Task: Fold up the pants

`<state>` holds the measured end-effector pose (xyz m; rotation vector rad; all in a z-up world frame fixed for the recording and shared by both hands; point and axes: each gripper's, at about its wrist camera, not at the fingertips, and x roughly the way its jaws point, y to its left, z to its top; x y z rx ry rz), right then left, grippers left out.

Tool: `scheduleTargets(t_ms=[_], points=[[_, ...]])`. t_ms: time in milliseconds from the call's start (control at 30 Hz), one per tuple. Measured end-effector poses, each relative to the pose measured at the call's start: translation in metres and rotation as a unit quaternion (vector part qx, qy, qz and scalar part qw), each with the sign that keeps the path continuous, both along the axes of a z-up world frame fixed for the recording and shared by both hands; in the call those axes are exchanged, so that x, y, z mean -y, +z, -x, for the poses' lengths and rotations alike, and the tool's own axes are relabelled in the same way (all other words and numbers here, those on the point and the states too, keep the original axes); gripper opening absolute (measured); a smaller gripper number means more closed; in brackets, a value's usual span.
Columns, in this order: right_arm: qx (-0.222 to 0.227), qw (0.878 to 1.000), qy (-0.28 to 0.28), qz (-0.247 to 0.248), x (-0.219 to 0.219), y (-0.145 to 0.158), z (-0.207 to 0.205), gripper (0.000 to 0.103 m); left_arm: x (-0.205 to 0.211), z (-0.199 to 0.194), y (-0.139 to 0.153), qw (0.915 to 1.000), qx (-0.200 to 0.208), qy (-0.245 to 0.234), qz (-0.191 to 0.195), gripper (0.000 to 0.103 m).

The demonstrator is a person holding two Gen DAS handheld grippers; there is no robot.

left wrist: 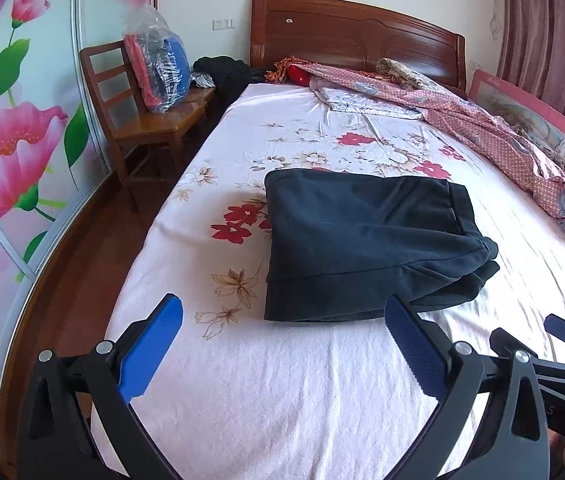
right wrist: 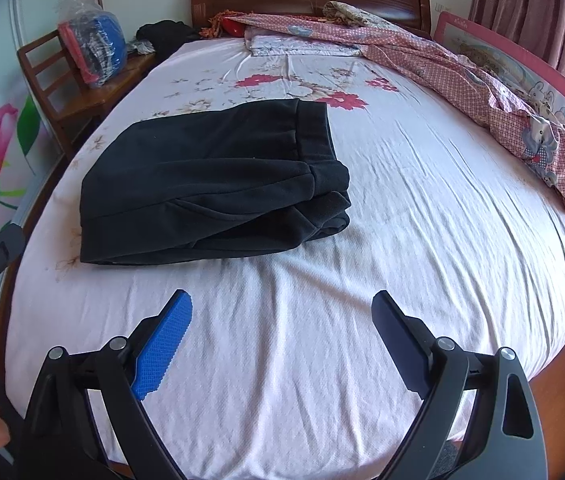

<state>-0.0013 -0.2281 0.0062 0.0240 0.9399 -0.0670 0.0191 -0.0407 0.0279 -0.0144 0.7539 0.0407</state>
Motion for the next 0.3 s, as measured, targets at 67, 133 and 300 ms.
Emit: scheduleTargets(t_ms=[67, 133, 300], points=[[-0.001, 1.0, 0.0, -0.004, 0.0007, 0.0004, -0.0003, 0.091, -0.0001, -0.0007, 0.0001, 1.0, -0.004, 0.0, 0.001, 0.101], [-0.002, 1.0, 0.001, -0.004, 0.0003, 0.0004, -0.0007, 0.091, -0.0024, -0.0038, -0.0001, 0.9999, -0.014, 0.0, 0.009, 0.101], [-0.001, 1.0, 0.006, -0.004, -0.0015, 0.0013, -0.0008, 0.091, -0.0031, -0.0034, 0.0033, 0.9999, -0.004, 0.014, -0.006, 0.101]])
